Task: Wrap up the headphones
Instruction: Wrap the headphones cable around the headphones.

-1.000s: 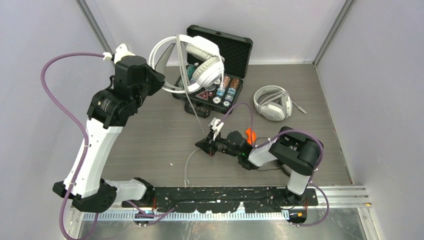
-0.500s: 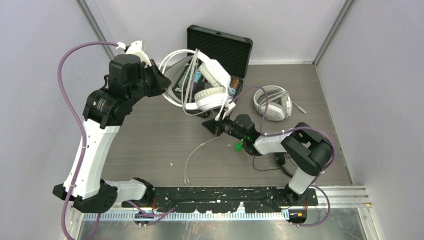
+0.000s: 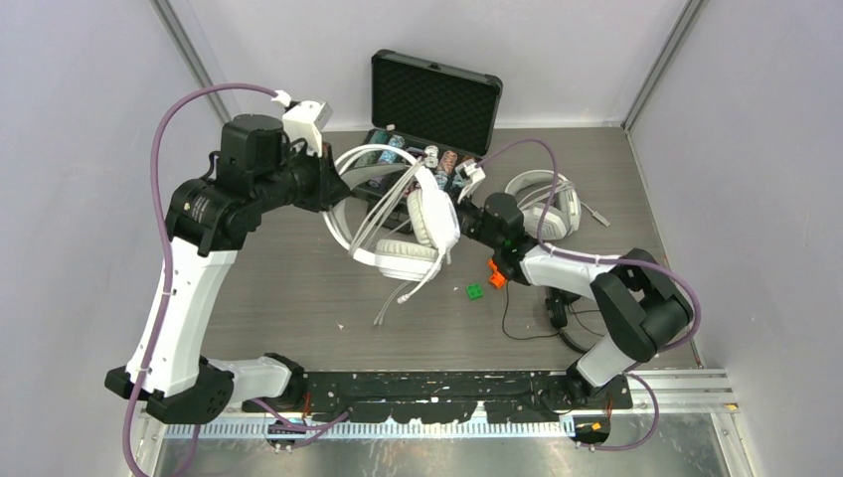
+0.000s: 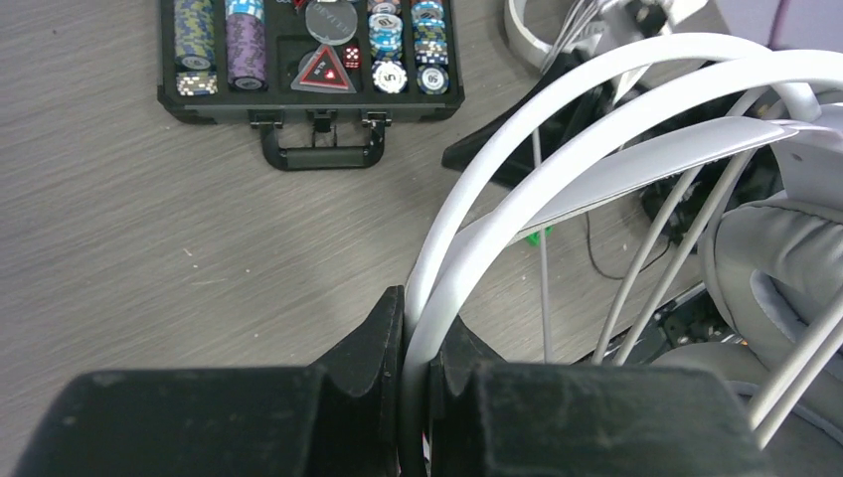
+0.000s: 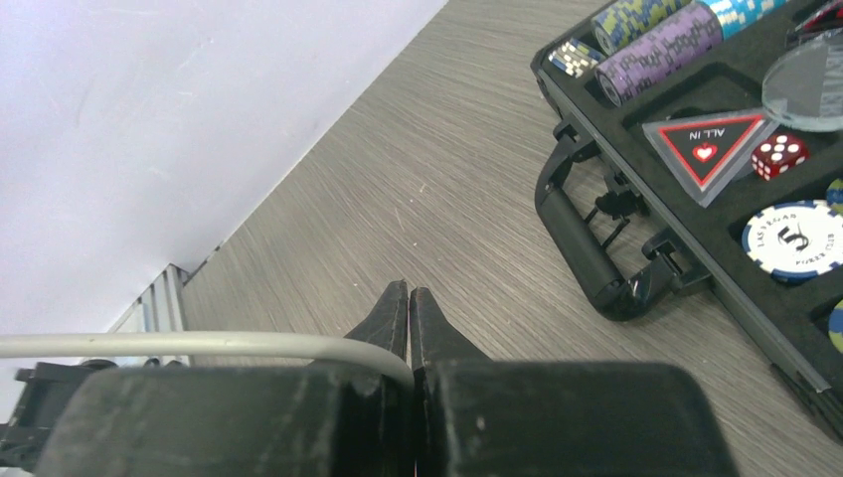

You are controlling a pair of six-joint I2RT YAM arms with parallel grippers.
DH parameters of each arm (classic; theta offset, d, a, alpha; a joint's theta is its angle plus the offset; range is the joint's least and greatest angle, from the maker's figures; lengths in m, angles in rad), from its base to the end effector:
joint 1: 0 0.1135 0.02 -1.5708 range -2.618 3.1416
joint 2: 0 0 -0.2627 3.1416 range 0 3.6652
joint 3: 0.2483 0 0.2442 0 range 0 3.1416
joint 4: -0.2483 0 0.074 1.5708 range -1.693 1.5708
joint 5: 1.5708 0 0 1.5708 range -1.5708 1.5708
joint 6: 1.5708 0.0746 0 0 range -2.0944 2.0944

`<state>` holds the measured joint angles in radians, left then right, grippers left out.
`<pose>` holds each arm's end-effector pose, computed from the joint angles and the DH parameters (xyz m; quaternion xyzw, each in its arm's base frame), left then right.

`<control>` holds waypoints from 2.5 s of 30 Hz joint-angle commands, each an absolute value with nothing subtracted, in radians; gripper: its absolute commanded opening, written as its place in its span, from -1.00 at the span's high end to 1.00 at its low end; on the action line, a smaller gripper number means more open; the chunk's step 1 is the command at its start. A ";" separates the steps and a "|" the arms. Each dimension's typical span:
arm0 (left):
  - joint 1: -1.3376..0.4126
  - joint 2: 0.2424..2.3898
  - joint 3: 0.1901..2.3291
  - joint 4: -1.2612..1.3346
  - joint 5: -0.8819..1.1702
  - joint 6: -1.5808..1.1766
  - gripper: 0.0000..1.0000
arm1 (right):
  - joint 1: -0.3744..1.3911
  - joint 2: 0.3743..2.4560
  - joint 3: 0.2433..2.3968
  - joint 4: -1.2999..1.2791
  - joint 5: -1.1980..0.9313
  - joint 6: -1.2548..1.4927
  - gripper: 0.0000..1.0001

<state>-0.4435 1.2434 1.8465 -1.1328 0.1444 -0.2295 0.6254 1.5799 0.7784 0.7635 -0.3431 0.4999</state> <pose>0.1977 -0.1058 0.4712 0.1281 0.8565 -0.2229 0.4476 0.2888 0.2395 0.2424 -0.1627 0.7010 0.4685 0.5124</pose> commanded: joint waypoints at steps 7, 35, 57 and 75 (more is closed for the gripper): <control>-0.439 1.141 1.707 -1.046 0.105 0.030 1.00 | 0.579 1.425 0.933 0.479 -0.442 0.538 0.99; -0.442 1.144 1.525 -0.935 0.018 0.477 1.00 | 0.566 1.265 1.160 -0.113 -0.804 0.587 0.99; -0.462 1.138 1.510 -0.857 -0.106 0.352 1.00 | 0.586 1.343 1.095 0.560 -0.917 1.179 0.84; -0.465 1.228 1.602 -0.916 -0.379 0.010 1.00 | 0.648 1.480 1.297 0.518 -0.837 1.190 0.74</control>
